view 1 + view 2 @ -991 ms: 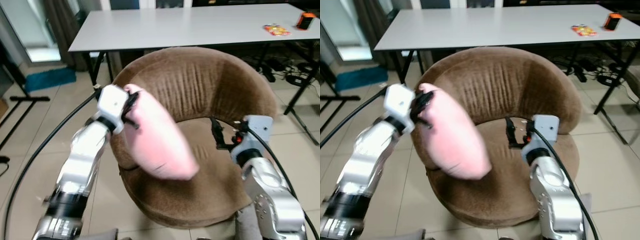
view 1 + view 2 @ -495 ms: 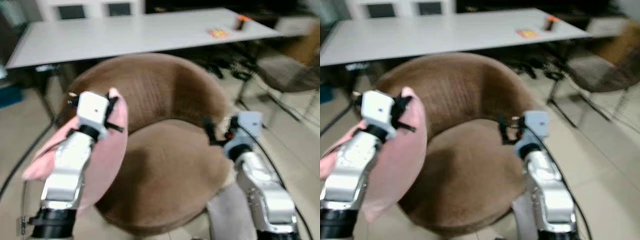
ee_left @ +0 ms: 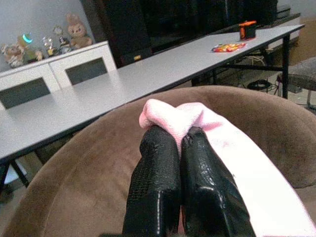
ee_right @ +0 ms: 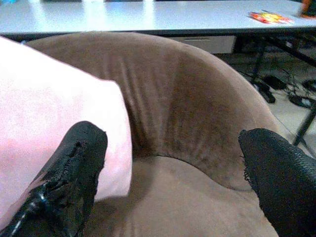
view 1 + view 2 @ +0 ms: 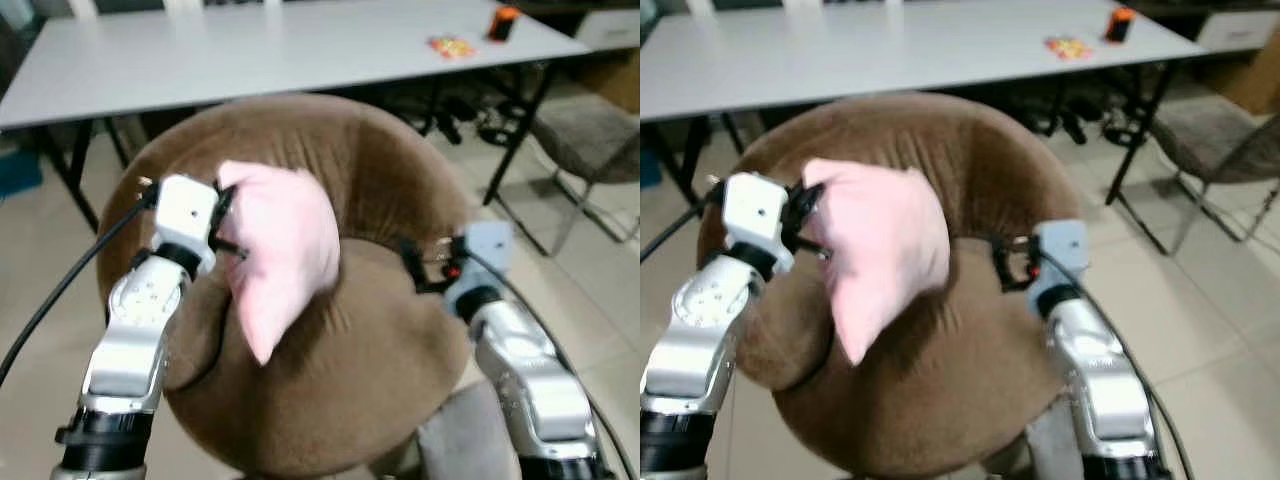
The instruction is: Move the pillow to the sofa from floor
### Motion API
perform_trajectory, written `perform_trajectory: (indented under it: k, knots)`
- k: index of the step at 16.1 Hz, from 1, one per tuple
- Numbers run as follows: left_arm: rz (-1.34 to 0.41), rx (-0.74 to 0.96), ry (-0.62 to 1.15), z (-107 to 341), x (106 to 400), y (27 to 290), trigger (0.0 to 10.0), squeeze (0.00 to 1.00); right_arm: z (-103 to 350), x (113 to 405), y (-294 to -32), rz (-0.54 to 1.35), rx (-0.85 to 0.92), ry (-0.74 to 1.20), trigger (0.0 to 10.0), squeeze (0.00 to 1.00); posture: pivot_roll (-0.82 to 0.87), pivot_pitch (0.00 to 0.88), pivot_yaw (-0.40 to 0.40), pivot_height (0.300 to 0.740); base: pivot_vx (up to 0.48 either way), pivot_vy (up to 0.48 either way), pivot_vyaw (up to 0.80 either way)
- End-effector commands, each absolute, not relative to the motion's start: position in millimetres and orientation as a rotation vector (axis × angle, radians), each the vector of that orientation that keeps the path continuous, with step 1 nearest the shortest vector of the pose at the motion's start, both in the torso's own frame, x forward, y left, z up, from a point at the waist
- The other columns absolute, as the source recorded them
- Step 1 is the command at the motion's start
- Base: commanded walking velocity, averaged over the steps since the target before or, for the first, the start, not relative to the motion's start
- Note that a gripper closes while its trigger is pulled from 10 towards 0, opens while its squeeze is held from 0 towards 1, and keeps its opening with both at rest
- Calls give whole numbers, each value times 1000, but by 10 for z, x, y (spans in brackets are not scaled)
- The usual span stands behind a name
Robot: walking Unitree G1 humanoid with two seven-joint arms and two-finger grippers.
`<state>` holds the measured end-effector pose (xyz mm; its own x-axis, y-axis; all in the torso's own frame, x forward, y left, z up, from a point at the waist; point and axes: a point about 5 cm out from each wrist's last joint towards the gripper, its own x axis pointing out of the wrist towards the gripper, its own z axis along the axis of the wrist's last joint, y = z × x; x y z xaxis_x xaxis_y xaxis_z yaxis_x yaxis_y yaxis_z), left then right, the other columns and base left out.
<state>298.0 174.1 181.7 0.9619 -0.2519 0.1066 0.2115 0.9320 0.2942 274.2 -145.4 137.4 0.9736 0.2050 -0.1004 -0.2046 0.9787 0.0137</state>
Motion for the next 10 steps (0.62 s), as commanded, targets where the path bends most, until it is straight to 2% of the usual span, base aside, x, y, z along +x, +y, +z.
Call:
perform_trajectory:
  k: [1,2,10]
  knots:
    - [-197,302,-179,1917,2960,1829,10000,0,1412,2750,-1328,268,1,82,10000,0,-6,0,-3,740,0,0,800]
    - [-201,307,-178,1914,2968,1829,10000,0,1409,2756,-1327,266,3,83,10000,0,-3,0,-7,740,0,0,800]
    - [-369,407,-109,1794,3175,1766,10000,0,1363,2782,-1380,220,3,101,10000,0,-13,0,1,740,0,0,0]
